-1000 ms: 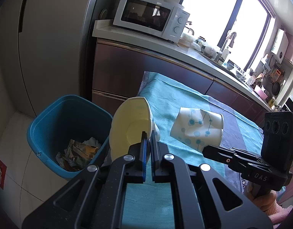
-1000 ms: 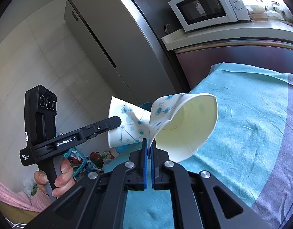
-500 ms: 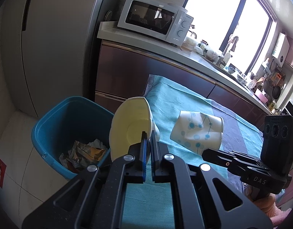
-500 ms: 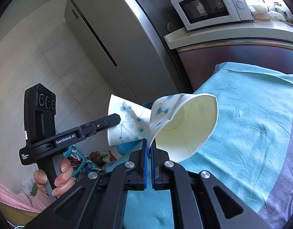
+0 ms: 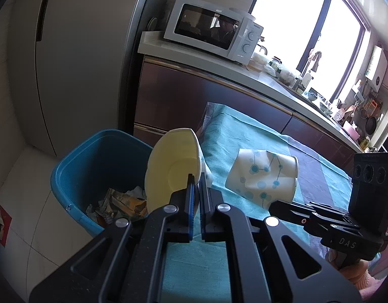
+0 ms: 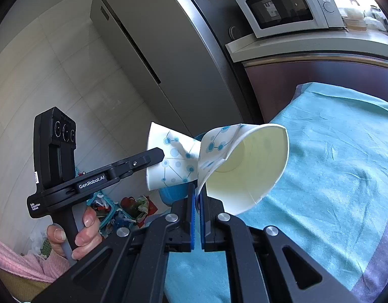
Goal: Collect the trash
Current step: 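Carry both held paper cups toward the teal bin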
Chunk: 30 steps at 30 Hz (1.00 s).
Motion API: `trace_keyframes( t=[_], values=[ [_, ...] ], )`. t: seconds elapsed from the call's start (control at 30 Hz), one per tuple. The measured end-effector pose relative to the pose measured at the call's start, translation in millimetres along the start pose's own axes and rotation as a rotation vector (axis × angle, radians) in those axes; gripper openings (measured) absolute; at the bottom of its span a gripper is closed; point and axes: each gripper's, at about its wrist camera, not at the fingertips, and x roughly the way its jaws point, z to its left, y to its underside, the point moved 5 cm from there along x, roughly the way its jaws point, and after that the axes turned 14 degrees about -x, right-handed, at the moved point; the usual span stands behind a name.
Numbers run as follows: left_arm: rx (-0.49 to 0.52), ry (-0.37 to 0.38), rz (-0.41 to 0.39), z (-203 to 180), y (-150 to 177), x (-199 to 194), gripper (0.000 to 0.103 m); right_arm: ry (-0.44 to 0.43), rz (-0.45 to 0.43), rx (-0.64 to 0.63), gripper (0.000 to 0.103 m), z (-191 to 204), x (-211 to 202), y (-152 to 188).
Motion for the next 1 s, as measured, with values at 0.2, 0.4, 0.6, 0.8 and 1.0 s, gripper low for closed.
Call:
trace_keyframes(
  t=[0.2, 0.4, 0.6, 0.8, 1.0],
  values=[
    [-0.013, -0.012, -0.017, 8.7, -5.4, -3.2, 0.004, -0.019, 0.002, -0.013, 0.002, 3.8, 6.5, -5.3],
    [-0.025, -0.031, -0.039, 18.9, -11.9, -7.5, 0.004, -0.035, 0.005, -0.029, 0.002, 8.6, 13.9, -10.5],
    [-0.041, -0.048, -0.061, 29.4, -18.5, -13.3, 0.004, -0.051, 0.014, -0.043, 0.002, 13.4, 21.8, -12.1],
    [-0.045, -0.061, -0.074, 35.4, -22.8, -16.9, 0.004, -0.060, 0.019, -0.053, 0.002, 14.0, 29.2, -15.0],
    [-0.053, -0.072, -0.076, 39.9, -22.1, -17.5, 0.004, -0.055, 0.040, -0.074, 0.002, 16.7, 33.5, -16.3]
  ],
)
